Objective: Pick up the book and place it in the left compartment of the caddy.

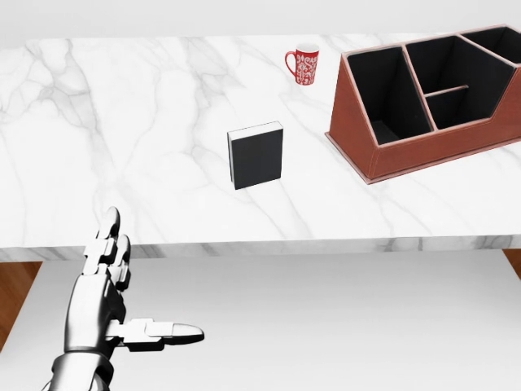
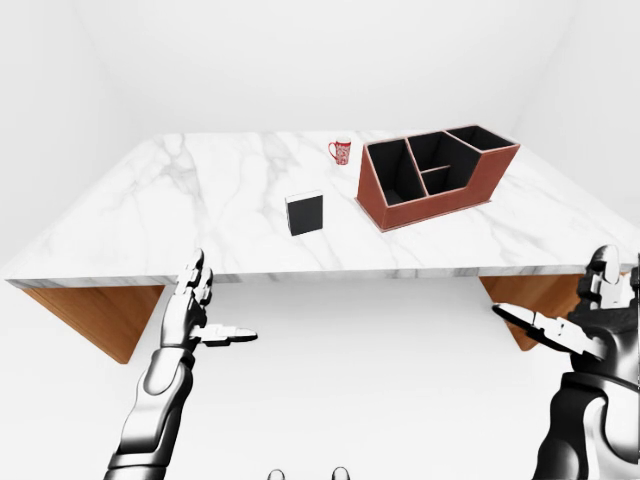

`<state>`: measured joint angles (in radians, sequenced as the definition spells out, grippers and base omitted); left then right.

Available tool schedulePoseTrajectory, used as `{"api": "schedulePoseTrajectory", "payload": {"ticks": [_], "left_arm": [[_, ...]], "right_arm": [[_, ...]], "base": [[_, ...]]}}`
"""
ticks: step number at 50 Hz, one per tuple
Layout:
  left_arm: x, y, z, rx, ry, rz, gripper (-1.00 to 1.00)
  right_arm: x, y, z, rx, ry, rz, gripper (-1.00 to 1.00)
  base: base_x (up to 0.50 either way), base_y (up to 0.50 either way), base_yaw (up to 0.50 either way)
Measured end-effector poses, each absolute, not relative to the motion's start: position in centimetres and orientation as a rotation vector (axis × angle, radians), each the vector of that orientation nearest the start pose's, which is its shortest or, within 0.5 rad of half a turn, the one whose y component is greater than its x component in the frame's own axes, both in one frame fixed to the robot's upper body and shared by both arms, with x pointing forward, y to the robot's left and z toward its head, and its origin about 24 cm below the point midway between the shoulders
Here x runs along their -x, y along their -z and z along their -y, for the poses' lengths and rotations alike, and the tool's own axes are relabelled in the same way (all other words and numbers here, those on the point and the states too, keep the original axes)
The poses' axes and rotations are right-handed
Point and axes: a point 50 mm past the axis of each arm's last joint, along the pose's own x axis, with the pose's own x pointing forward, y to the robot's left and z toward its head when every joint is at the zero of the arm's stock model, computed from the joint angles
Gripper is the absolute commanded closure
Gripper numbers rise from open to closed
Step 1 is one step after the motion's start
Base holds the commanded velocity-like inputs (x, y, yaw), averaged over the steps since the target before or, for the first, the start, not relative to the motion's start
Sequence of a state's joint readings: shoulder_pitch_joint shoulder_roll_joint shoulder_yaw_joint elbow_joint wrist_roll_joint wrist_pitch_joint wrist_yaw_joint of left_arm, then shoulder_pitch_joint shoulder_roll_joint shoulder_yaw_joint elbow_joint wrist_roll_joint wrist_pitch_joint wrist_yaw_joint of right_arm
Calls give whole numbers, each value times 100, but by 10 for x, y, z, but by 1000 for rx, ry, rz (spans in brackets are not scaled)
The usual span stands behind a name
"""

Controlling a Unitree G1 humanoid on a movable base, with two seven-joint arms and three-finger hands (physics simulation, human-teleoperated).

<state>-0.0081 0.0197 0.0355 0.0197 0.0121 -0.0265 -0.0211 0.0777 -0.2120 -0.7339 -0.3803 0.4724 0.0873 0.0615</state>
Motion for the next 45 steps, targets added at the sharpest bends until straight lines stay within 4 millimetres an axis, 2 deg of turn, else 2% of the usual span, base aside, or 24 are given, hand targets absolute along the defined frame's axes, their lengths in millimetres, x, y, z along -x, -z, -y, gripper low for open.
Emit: {"api": "schedulePoseTrajectory", "payload": {"ticks": [5,12,18,30,45], "left_arm": [[-255,-41,-159,-35,-12,11,-100],[-255,-40,-158,-44,-9,6,-100],[-255,-41,-158,-48,-7,4,-100],[-255,-41,-157,-53,-7,0,-100],[-255,-39,-157,-56,-8,-5,-100]], "right_arm": [[-161,-147,344,-96,565,434,-100],[-133,-136,385,-132,673,396,-100],[-117,-133,403,-153,727,393,-100],[-101,-131,420,-172,776,390,-100],[-95,-130,427,-178,798,382,-100]], "base": [[0,0,0],[0,0,0],[0,0,0],[0,0,0],[0,0,0]]}}
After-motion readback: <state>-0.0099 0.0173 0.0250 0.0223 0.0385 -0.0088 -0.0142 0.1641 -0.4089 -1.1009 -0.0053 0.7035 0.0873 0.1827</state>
